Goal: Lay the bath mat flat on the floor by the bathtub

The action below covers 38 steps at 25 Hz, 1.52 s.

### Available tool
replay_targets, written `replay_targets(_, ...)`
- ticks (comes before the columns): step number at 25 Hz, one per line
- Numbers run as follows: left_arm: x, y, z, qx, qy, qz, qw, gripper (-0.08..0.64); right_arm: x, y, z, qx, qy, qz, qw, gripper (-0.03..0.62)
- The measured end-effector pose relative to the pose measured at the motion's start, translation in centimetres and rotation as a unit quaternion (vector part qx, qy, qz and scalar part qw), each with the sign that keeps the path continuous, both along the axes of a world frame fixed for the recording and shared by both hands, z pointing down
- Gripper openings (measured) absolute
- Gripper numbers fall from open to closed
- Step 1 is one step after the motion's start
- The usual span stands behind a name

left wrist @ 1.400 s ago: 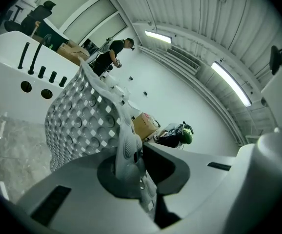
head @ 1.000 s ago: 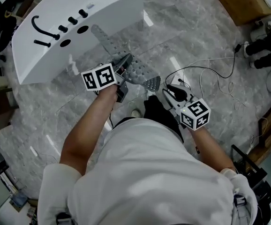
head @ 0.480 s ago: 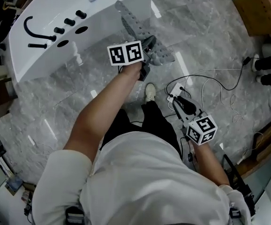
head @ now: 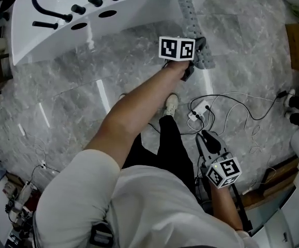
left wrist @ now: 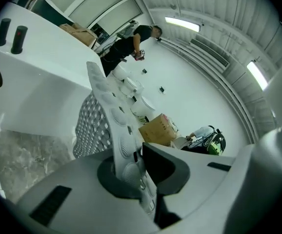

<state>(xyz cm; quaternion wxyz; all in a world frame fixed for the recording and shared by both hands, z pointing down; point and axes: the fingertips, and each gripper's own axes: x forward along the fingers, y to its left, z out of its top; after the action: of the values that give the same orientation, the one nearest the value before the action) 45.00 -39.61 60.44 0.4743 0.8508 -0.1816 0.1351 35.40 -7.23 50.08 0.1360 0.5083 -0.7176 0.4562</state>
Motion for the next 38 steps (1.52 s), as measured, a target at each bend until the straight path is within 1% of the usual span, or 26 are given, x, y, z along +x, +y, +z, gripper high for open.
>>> replay_targets(4, -6.2, -2.5, 7.1, -0.007, -0.035, -0.017, 0.9992, 0.032, -3.6, -0.9, 2.0, -0.029, -0.014, -0.031, 0.999, 0.097)
replay_targets(9, -16.9, -4.6, 14.7, -0.022, -0.075, -0.054, 0.9955, 0.031, -7.1, -2.3, 4.5, -0.049, -0.02, -0.071, 0.996, 0.092)
replay_targets(11, -22.1, -5.2, 17.4, -0.029, -0.101, -0.07, 0.992, 0.031, -8.5, -3.3, 5.4, -0.055, -0.017, -0.084, 0.995, 0.091)
replay_targets(15, -33.1, -6.1, 21.8, -0.04, -0.152, -0.099, 0.9825, 0.031, -12.0, -5.1, 7.1, -0.06, -0.01, -0.099, 0.993, 0.091)
replay_targets(18, -39.9, -6.5, 24.3, -0.047, -0.18, -0.116, 0.9757, 0.031, -14.8, -6.1, 8.0, -0.067, -0.007, -0.118, 0.991, 0.092)
replay_targets(25, -54.4, -8.1, 28.7, -0.063, -0.243, -0.154, 0.9555, 0.031, -22.9, -8.4, 9.8, -0.079, -0.01, -0.161, 0.984, 0.091)
replay_targets(29, -61.6, -8.9, 31.1, -0.081, -0.281, -0.171, 0.9411, 0.032, -27.2, -10.1, 10.5, -0.086, -0.009, -0.179, 0.98, 0.091)
replay_targets(33, -67.4, -8.7, 32.9, -0.088, -0.318, -0.176, 0.9272, 0.031, -30.4, -11.3, 11.2, -0.086, -0.008, -0.191, 0.978, 0.091)
replay_targets(38, -73.2, -8.3, 34.6, -0.098, -0.367, -0.175, 0.9081, 0.038, -33.6, -12.4, 12.0, -0.088, -0.003, -0.202, 0.975, 0.092)
